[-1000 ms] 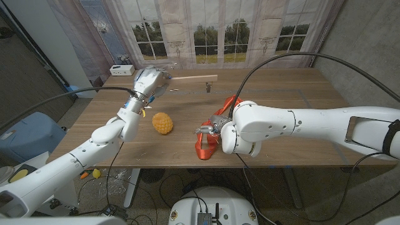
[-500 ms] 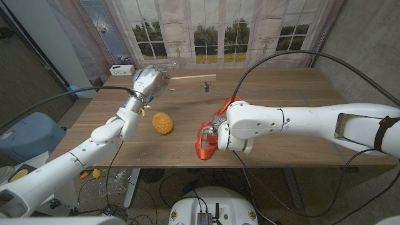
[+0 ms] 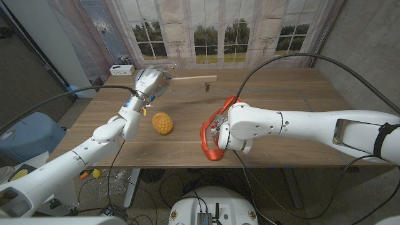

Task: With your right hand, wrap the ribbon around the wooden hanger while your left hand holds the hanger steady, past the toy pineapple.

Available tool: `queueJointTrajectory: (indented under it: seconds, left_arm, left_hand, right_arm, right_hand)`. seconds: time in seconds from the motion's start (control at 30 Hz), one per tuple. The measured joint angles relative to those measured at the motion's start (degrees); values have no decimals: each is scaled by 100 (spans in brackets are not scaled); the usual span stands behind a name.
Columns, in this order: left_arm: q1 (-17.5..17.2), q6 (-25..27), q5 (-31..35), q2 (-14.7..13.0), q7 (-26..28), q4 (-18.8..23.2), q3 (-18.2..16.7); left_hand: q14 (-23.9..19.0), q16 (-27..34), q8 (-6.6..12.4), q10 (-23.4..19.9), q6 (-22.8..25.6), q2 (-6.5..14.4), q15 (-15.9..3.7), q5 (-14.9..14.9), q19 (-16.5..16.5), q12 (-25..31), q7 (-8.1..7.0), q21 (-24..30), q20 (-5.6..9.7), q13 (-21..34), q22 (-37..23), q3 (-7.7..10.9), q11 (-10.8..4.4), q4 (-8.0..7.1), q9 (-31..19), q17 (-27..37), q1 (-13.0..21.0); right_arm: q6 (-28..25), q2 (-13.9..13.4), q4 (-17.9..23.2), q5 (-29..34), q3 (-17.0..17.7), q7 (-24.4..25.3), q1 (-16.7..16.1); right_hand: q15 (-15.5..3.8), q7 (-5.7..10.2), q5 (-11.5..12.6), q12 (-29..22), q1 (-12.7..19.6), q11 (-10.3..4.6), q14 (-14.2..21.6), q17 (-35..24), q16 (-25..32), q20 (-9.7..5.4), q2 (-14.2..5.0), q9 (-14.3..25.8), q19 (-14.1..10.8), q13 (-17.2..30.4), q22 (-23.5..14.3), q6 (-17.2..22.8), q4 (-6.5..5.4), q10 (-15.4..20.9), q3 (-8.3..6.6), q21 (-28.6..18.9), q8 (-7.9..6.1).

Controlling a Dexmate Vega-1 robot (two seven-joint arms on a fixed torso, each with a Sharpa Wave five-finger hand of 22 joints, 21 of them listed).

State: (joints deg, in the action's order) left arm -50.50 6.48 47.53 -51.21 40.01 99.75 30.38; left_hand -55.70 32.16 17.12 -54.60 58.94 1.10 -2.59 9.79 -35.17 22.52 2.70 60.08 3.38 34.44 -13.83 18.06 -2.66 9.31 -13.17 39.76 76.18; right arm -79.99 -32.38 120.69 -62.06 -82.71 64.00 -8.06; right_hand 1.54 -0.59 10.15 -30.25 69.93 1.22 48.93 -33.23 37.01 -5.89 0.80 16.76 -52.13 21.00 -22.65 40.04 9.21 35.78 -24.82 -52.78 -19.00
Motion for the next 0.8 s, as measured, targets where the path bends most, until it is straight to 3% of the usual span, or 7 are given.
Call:
queueJointTrajectory:
  seconds: [0.13,0.23,0.47,0.5,0.63,0.7,0.8]
  left_arm:
    - [23,0,6,16,-14,-10,25]
    - [53,29,38,33,-48,-17,50]
    - [79,29,38,52,-48,-18,71]
    - [83,76,51,57,-84,-19,77]
    - [95,95,52,63,-106,-9,84]
    - [97,95,52,65,-106,0,86]
    - [100,146,52,69,-151,23,87]
  left_hand:
    - [0,-4,-18,0,24,0,0,-1,1,0,-1,32,-1,0,15,0,0,0,-1,4,0]
    - [0,-5,-37,0,24,0,0,-1,20,-38,-2,32,-20,3,26,0,0,0,-1,21,0]
    - [0,-6,-55,0,24,0,-1,-3,42,-39,0,74,-1,17,53,26,0,26,-1,20,0]
    - [0,-6,-59,1,25,0,-2,-3,61,-39,0,96,-20,22,53,26,0,26,-4,18,0]
    - [-314,-25,-63,-13,32,0,-352,-12,61,-37,8,117,-20,34,80,37,-13,37,-129,47,0]
    - [-348,-25,-63,-13,33,1,-387,-12,61,-37,8,117,-20,34,80,43,-13,43,-130,45,-1]
    - [-348,-27,-63,-13,33,1,-387,-12,61,-37,8,138,-20,49,100,49,-13,49,-195,41,-1]
  right_arm:
    - [0,-35,69,462,104,0,-171]
    - [-1,-142,323,1156,533,-1,-950]
    - [33,-142,323,2502,533,-91,-950]
    - [48,-268,559,2641,904,-112,-1650]
    - [137,-315,631,3450,1015,-236,-1860]
    - [217,-315,631,3897,1015,-295,-1860]
    - [363,-449,764,4393,1279,-357,-2324]
  right_hand:
    - [30,-60,0,-240,0,-61,30,-745,-172,17,0,68,16,33,-34,417,-39,62,38,-290,-97]
    - [30,-82,0,-275,0,-60,31,-871,-258,57,0,66,57,33,-36,634,-62,123,63,-397,-135]
    - [-114,-146,-17,-352,1,-29,216,-476,-696,36,1,12,201,97,-14,880,-85,337,88,-627,-108]
    - [-121,-165,-15,-352,1,-29,224,-416,-758,36,1,-8,201,98,11,904,-86,337,86,-649,-87]
    - [-225,-136,26,-190,1,-43,340,-102,-1063,9,1,-80,423,97,111,973,-132,376,40,-733,-19]
    - [-252,-136,26,-146,1,-39,327,-31,-1130,6,1,-90,459,43,140,973,-145,388,28,-733,20]
    - [-282,-133,26,-137,1,-39,339,26,-1146,7,1,-112,501,5,165,976,-154,388,19,-762,22]
